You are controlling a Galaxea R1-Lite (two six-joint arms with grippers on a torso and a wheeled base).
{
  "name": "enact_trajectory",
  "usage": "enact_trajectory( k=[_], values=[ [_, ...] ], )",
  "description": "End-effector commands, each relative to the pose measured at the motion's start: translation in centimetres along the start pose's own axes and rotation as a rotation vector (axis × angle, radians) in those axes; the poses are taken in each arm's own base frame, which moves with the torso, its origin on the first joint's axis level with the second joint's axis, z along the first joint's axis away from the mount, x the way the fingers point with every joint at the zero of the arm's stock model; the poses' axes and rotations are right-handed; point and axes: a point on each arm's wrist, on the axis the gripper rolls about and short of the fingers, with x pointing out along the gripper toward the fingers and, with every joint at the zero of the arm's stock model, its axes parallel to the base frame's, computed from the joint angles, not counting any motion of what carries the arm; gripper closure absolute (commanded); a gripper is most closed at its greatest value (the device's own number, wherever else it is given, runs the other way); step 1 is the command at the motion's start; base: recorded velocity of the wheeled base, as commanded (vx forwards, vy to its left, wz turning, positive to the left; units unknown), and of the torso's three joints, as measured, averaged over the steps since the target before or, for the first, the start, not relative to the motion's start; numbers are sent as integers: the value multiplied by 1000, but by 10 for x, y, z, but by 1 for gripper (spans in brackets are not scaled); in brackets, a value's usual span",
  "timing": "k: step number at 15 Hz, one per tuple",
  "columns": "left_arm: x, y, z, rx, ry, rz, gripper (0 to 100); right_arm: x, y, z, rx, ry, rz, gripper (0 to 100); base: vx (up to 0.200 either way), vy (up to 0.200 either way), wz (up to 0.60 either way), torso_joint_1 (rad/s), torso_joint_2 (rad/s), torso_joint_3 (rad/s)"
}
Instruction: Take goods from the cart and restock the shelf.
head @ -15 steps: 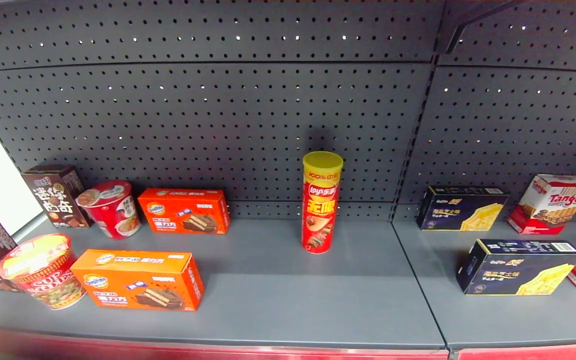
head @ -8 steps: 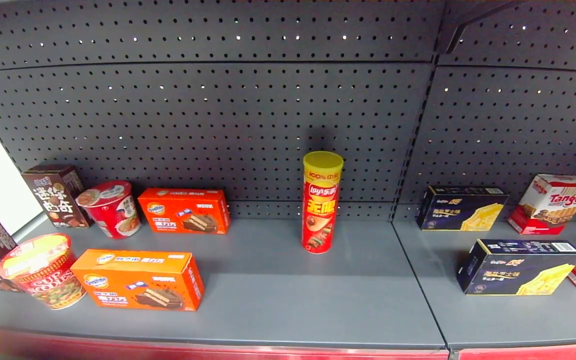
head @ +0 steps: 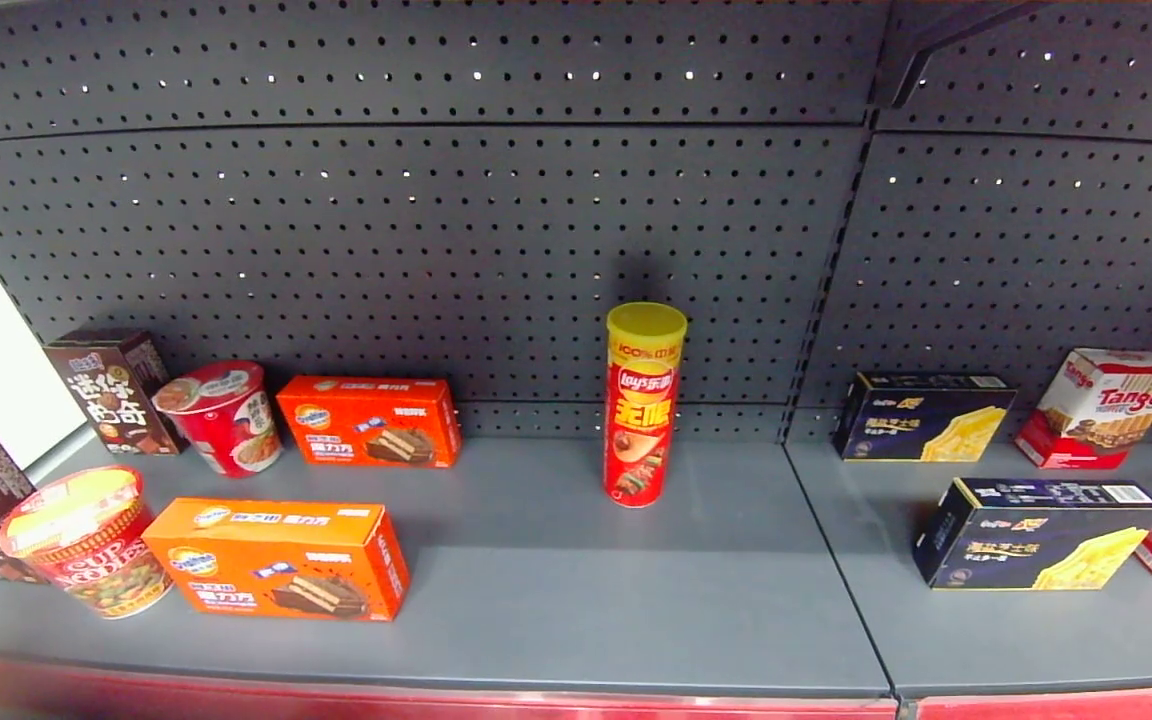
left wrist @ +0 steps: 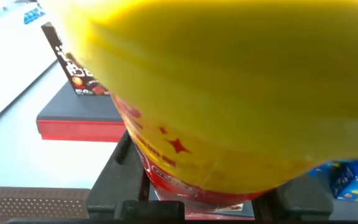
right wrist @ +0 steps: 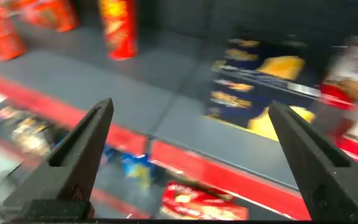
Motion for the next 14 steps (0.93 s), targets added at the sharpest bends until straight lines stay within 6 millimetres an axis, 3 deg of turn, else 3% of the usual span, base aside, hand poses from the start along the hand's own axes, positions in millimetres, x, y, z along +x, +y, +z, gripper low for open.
enact_trajectory(
  k=[1, 3, 6, 9, 11, 14],
  values=[
    [0, 0, 2, -2, -2, -7, 100, 16, -2, 4, 11, 72, 79, 0, 0, 0, 0, 0, 0, 0],
    [1, 2, 0, -23, -1, -41, 100, 25, -3, 15, 15, 87, 199, 0, 0, 0, 0, 0, 0, 0],
    [4, 4, -4, -24, 17, -111, 100, 50, -8, 46, 11, 116, 206, 0, 0, 0, 0, 0, 0, 0],
    [6, 5, -8, -23, 23, -148, 100, 82, -14, 70, -22, 101, 183, 0, 0, 0, 0, 0, 0, 0],
    [6, 5, -8, -41, 21, -154, 100, 117, -15, 82, -34, 71, 210, 0, 0, 0, 0, 0, 0, 0],
    [8, 6, -7, -42, 27, -174, 100, 154, -12, 85, -35, 87, 252, 0, 0, 0, 0, 0, 0, 0]
  ],
)
